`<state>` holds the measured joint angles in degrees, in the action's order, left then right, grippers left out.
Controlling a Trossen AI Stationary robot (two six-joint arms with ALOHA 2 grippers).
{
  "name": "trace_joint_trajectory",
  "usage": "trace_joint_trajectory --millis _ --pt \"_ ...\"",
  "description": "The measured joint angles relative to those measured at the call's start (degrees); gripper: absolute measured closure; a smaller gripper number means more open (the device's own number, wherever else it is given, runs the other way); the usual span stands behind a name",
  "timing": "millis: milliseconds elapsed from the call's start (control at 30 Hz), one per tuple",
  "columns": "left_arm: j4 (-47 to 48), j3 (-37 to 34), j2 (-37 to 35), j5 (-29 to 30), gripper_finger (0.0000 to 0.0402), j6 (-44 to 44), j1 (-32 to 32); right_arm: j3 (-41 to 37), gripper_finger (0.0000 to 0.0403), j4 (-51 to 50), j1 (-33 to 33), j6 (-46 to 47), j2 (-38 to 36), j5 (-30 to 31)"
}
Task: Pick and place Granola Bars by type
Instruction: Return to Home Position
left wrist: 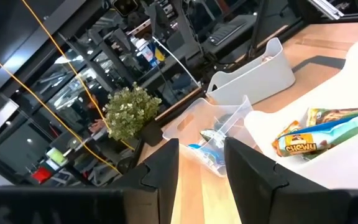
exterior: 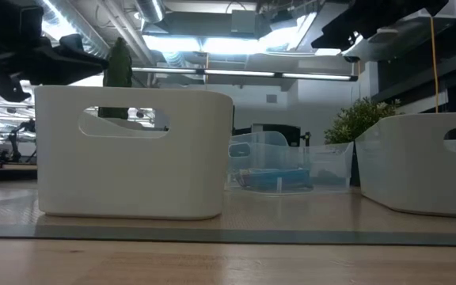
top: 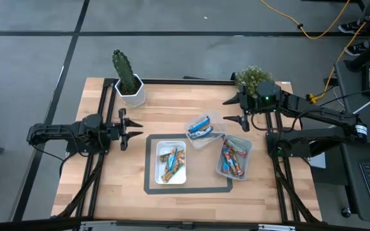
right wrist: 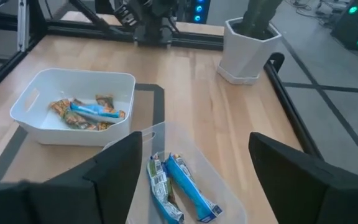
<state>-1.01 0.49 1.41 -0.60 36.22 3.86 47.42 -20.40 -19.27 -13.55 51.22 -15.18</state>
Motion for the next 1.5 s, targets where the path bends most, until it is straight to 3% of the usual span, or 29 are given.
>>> trace_joint_trajectory --millis 600,933,1067,1500 --pt "-0.7 0.0 0.1 0.0 0.0281 -0.9 0.0 0.0 0.0107 0.0 0.0 2.6 0.0 0.1" --pt "-1.1 0.0 0.1 -1.7 0.0281 -31.7 0.0 0.0 0.0107 0.0 0.0 2.8 0.0 0.0" --pt "0.1 0.0 0.2 -0.1 0.0279 -38.1 0.0 0.0 0.0107 0.0 0.0 2.8 0.0 0.0" --pt "0.3 0.0 0.4 0.9 0.0277 -23.1 0.0 0.0 0.0107 -0.3 0.0 2.7 0.0 0.0"
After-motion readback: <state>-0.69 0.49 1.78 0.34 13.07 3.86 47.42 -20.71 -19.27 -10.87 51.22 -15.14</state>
